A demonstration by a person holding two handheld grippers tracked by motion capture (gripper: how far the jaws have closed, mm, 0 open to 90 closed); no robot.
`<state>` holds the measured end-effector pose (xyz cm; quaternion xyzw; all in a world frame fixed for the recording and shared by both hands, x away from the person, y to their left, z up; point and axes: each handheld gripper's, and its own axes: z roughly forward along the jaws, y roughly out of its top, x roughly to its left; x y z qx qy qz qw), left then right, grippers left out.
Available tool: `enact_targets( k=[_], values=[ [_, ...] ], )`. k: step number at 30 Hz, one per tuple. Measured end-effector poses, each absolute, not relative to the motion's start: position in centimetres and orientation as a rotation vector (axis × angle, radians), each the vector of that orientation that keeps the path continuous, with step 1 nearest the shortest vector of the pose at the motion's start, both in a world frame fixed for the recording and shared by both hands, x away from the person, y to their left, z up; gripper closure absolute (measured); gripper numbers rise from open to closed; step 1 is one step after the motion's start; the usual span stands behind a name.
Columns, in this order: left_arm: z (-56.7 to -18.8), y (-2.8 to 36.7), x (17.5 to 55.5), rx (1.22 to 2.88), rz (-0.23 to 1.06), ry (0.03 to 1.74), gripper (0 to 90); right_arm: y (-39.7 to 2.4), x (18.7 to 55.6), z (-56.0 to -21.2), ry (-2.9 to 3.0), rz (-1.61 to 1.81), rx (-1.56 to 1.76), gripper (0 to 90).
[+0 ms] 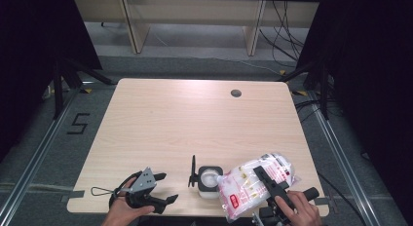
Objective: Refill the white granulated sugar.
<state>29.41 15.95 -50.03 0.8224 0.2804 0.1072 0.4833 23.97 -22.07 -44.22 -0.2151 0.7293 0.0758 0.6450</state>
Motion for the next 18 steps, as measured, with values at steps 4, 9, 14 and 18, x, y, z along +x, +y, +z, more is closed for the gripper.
enact_targets(
  k=[4,9,14,18],
  values=[
    [-49.94,15.98,29.44,2.037,0.269,0.686,17.4,-22.13,24.08,-44.38,1.67,0.181,-0.493,62.3],
    [-49.99,15.99,29.4,2.011,0.264,0.682,17.3,-22.19,23.79,-44.63,1.711,0.222,-0.408,62.8],
    [-49.93,16.04,29.45,2.014,0.268,0.674,17.3,-22.18,23.83,-44.62,1.713,0.225,-0.413,63.1],
    [-49.98,16.05,29.51,2.024,0.272,0.678,17.3,-22.31,23.97,-44.67,1.725,0.239,-0.401,63.3]
  ],
)
